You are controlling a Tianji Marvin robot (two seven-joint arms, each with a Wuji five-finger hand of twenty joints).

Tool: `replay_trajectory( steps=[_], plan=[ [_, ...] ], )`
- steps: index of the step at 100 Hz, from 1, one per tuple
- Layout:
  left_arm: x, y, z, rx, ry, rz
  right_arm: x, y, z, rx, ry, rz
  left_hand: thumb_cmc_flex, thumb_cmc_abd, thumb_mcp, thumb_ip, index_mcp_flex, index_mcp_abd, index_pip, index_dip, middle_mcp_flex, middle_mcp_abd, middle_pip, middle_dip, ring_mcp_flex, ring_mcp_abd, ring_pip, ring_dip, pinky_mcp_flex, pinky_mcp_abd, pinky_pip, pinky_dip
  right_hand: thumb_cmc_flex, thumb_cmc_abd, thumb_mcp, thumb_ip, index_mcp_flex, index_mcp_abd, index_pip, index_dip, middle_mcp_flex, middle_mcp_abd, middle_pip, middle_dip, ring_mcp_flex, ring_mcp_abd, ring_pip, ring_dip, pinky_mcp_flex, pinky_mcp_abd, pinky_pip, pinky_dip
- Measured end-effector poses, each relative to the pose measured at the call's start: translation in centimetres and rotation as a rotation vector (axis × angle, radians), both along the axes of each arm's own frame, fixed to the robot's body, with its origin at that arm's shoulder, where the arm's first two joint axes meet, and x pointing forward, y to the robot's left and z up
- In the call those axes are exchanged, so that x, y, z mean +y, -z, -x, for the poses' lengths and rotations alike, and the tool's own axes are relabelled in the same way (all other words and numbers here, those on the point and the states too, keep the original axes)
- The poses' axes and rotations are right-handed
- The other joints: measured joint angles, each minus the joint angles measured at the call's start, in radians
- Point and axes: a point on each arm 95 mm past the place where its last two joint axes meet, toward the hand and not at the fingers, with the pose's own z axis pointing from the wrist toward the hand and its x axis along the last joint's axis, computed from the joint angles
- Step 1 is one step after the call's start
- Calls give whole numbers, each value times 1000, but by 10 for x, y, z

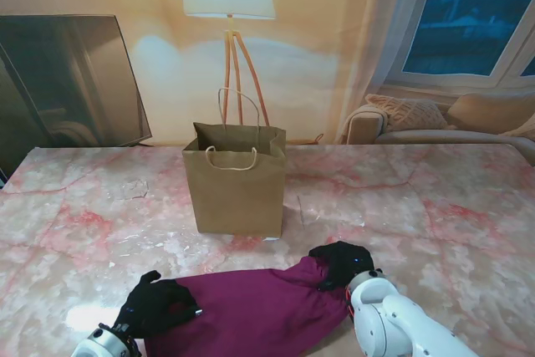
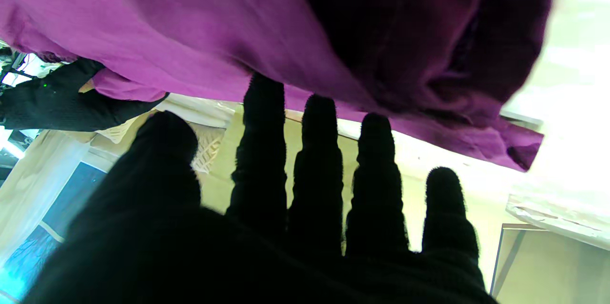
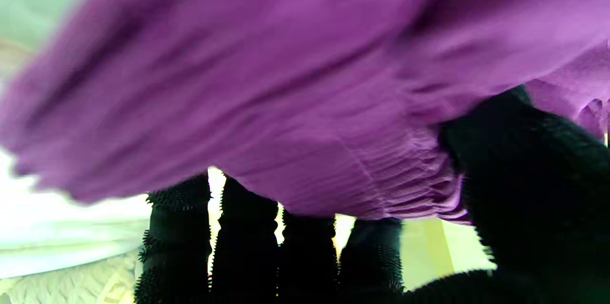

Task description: Fold the socks and the shorts into the kraft paper bag

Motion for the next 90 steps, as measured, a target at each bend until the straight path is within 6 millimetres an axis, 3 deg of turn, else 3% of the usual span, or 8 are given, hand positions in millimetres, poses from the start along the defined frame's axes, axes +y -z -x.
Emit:
replay_trajectory(
  steps=[4,9,19,27,40,55,73,90],
  plan=[
    [0,0,0,2,-1,-1,2,2,0,-12,6,-19,0,0,0,0,0,0,0,0,0,0,0,0,0,0,0,-3,0,0,0,0,18,-9,2,0,88,-65,388,59,-26,-1,-60,-43,-38,2,-99,-36,-21,-2,-1,0],
    [0,0,0,3,-1,-2,5,7,2,-34,18,-47,0,4,0,0,0,0,0,0,0,0,0,0,0,0,0,-7,0,0,0,0,22,-23,15,0,144,-61,549,133,-35,1,-150,-160,-25,31,-118,-65,-7,-2,-37,0],
    [0,1,-1,11,-3,-1,8,10,2,-72,30,-115,0,4,-3,0,0,2,0,-1,0,0,0,0,-1,0,0,-11,0,0,0,0,43,-23,36,0,143,-57,586,313,26,23,-214,-332,43,101,-120,-137,38,21,-110,-95],
    [0,2,0,21,-4,-1,11,8,1,-77,37,-198,8,4,-3,0,-3,6,0,-3,0,0,0,-7,-9,0,0,-13,0,0,-2,0,69,-24,55,0,145,-56,624,418,182,38,-253,-437,234,70,-204,-263,191,32,-101,-176],
    [0,1,0,22,-1,-6,12,13,5,-100,100,-298,11,26,-18,0,-35,13,-22,-13,-42,1,-8,-11,-40,-3,-27,-36,-12,-9,-25,0,83,-28,55,0,170,-39,648,462,281,56,-194,-439,452,71,-254,-358,424,37,29,-292],
    [-1,-1,0,0,12,-16,3,9,7,-86,156,-323,35,42,-45,0,-117,14,-93,-24,-142,24,-44,-32,-127,-15,-76,-80,-49,-30,-88,-22,87,-25,54,0,151,-17,664,462,281,71,-141,-403,483,66,-143,-317,458,28,41,-341],
    [-1,-8,-1,-31,21,-13,-10,-19,-4,-131,176,-308,46,42,-45,0,-141,13,-119,-25,-170,27,-53,-38,-160,-25,-91,-96,-63,-48,-126,-32,104,0,53,0,155,6,688,73,280,88,-137,-391,483,60,-104,-243,458,26,41,-341],
    [-4,-12,-3,-52,26,-1,-21,-41,-19,-169,188,-264,48,43,-53,8,-141,18,-121,-26,-170,27,-54,-48,-160,-31,-91,-112,-62,-48,-130,-38,104,-2,53,0,185,6,688,-33,305,90,-163,-388,489,59,-79,-230,471,26,41,-329]
  ],
)
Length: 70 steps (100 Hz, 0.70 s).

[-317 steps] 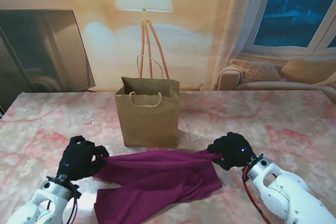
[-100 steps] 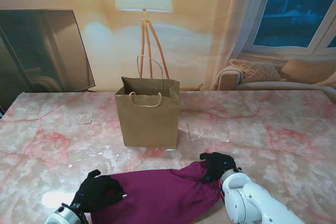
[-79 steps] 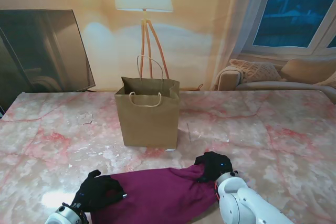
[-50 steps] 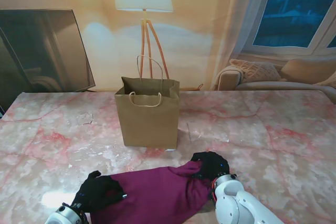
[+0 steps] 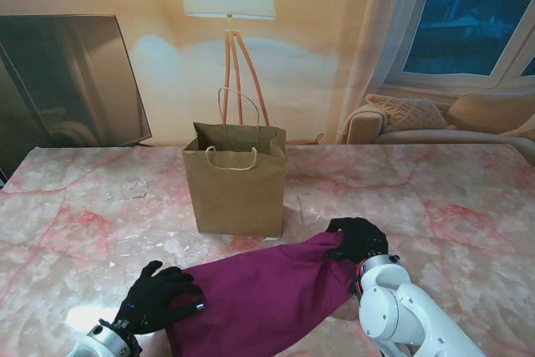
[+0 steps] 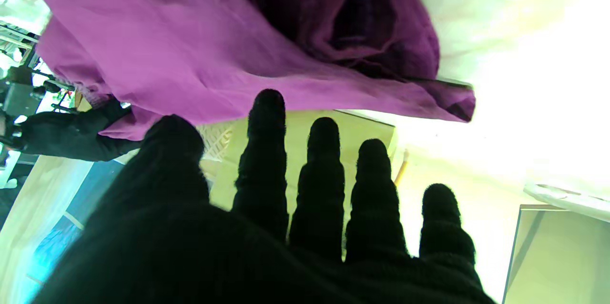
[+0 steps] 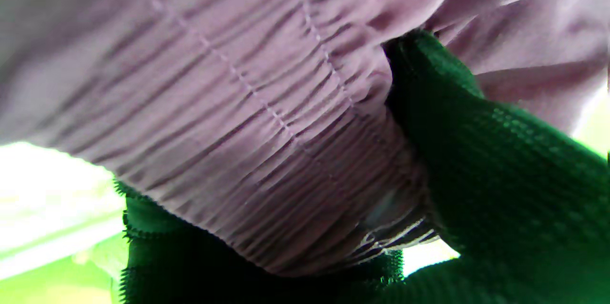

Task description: Fold the socks and the shorts into the kraft paper bag

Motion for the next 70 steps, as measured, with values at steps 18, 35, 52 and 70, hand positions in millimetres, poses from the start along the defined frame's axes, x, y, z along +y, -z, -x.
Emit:
replay_trajectory(
  steps=[18,35,52,70],
  plan=[
    [-8,-1,-4,5,25,19,-10,-22,-18,-7,40,60,0,0,0,0,0,5,0,0,0,-3,-5,-12,0,-3,0,-5,0,-1,-14,-1,0,-1,-1,0,11,15,0,-61,7,9,-8,16,1,-1,25,1,4,0,0,12],
    [-11,1,-8,14,32,32,-17,-48,-31,-70,57,149,0,4,0,0,0,5,0,0,0,-3,-5,-13,0,-4,-1,-12,1,-1,-16,-1,0,-1,-3,0,22,23,0,-93,18,12,-8,53,1,-5,88,35,4,0,12,62],
    [-16,6,-11,36,48,42,-14,-75,-32,-94,37,162,0,4,0,0,1,8,0,0,1,-3,-5,-24,0,-4,-1,-14,1,-1,-25,-1,0,1,-5,0,32,37,0,-129,29,14,-8,74,1,-11,137,50,6,2,38,103],
    [-21,11,-14,58,62,40,2,-93,-17,-120,-31,196,0,14,-1,0,1,27,-3,0,1,-5,-5,-24,0,-4,-1,-18,1,-1,-26,-1,-21,22,-15,0,32,49,0,-130,67,14,-5,91,2,-25,246,82,53,2,91,124]
  ],
)
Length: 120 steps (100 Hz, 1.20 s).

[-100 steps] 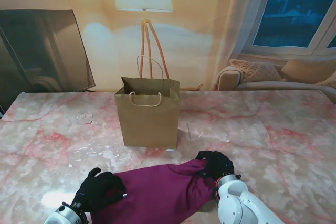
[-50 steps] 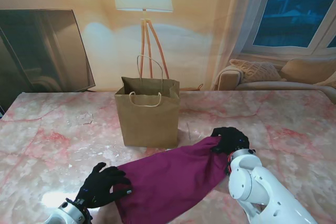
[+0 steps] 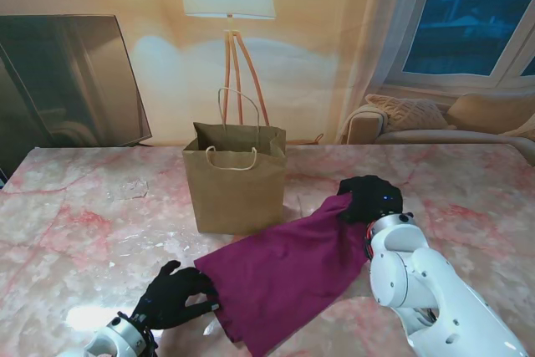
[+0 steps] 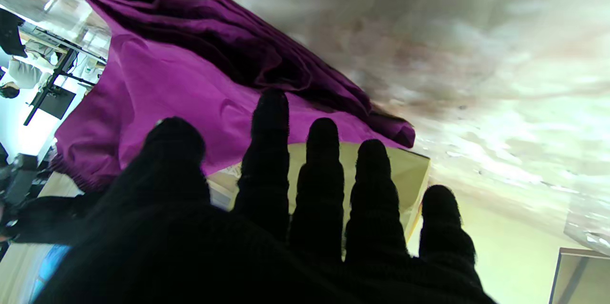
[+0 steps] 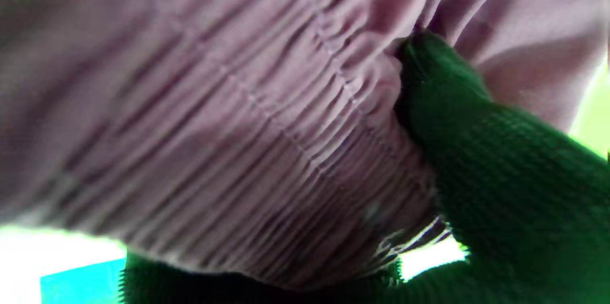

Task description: Fold the socks and the shorts into the kraft paper bag

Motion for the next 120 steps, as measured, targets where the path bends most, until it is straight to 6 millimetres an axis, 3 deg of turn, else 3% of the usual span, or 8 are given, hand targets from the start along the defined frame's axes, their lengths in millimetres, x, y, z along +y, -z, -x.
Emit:
replay_trajectory(
  steps=[21,51,72,92,100,103,106,120],
  plan=[
    [0,4,-2,31,10,-29,34,3,26,34,-118,-34,0,0,0,0,-4,1,-13,0,0,0,0,0,0,0,0,0,0,-10,-8,0,-10,7,0,0,1,8,0,0,12,0,12,6,9,-4,53,3,37,0,32,0],
    [1,7,-1,31,4,-23,110,30,65,73,-234,-36,15,0,-14,0,12,1,-29,-1,0,0,0,0,0,0,0,-1,0,-11,-14,0,-11,8,0,0,4,10,0,0,12,0,20,6,9,-14,100,3,60,-2,84,-9],
    [7,8,2,30,-2,-22,147,59,68,119,-260,-68,13,1,-23,0,12,1,-29,-1,0,0,0,-2,0,0,0,-1,0,-11,-14,0,-11,8,0,0,5,10,0,-1,12,0,20,6,9,-15,102,3,62,-3,87,-23],
    [17,7,8,20,-25,-31,166,78,64,158,-252,-74,13,12,-24,0,13,1,-29,-1,0,0,0,-2,0,0,0,-1,0,-11,-15,0,-19,10,0,0,5,10,-2,-1,12,0,21,6,9,-15,110,-7,62,-3,97,-60],
    [20,5,10,15,-33,-35,169,81,63,184,-247,-116,12,12,-34,0,15,1,-29,-1,0,0,0,-2,0,0,0,-1,1,-11,-15,0,-77,66,0,4,1,59,-111,-10,9,0,-3,-45,9,-11,-45,-91,41,-3,73,-109],
    [22,4,11,12,-37,-36,170,82,64,196,-252,-133,12,12,-34,0,16,1,-29,-1,0,0,0,-2,0,0,0,-1,1,-11,-15,0,-112,101,-4,74,1,105,-231,31,-11,0,-33,-90,9,2,-150,-129,20,-2,59,-123],
    [23,3,12,8,-41,-36,170,82,64,207,-262,-149,12,12,-34,0,16,1,-29,-1,0,0,0,-2,0,0,0,-1,1,-11,-15,0,-145,127,-19,111,-6,137,-322,57,-22,0,-68,-136,7,12,-244,-167,4,-1,44,-129],
    [27,-3,16,-6,-59,-38,169,78,72,276,-330,-197,12,12,-51,0,21,1,-29,-1,0,0,0,-2,0,0,0,-1,3,-11,-15,0,-217,200,-121,140,-172,225,-495,21,-117,15,-185,-288,-66,41,-468,-224,-82,0,-6,-132]
  ],
)
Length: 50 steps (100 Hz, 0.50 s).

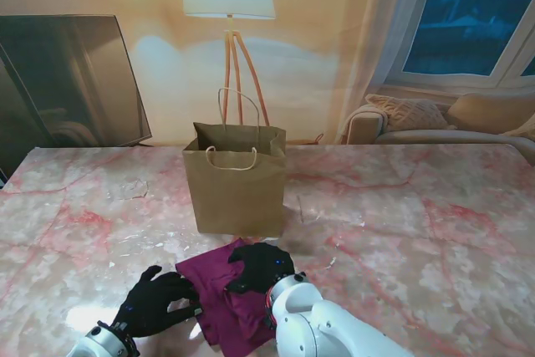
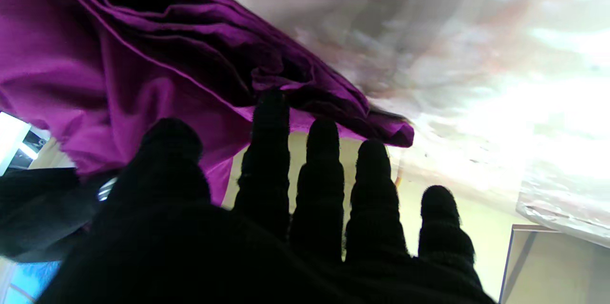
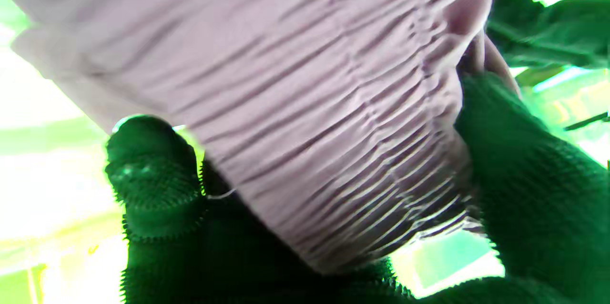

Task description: Fold the socks and the shorts into the kraft paper bag

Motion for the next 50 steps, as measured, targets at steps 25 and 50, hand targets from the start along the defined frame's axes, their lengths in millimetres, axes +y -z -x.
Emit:
replay_trajectory(
  steps=[25,50],
  plan=[
    [3,-7,5,-20,-20,-4,-16,-18,17,5,-61,-73,0,0,0,0,2,0,0,0,0,0,0,0,2,0,0,0,10,0,1,4,-51,102,-167,1,-129,41,-37,-70,-90,20,-106,-41,-133,36,-142,-50,-153,8,-49,0],
    [2,-7,5,-6,-21,-11,-16,-24,23,42,-66,-149,0,0,-1,0,3,0,0,0,0,0,0,0,2,0,0,0,10,0,8,13,-51,141,-211,32,-241,124,-100,-110,-218,32,-134,-42,-230,62,-228,-110,-236,21,-114,0]
  ],
)
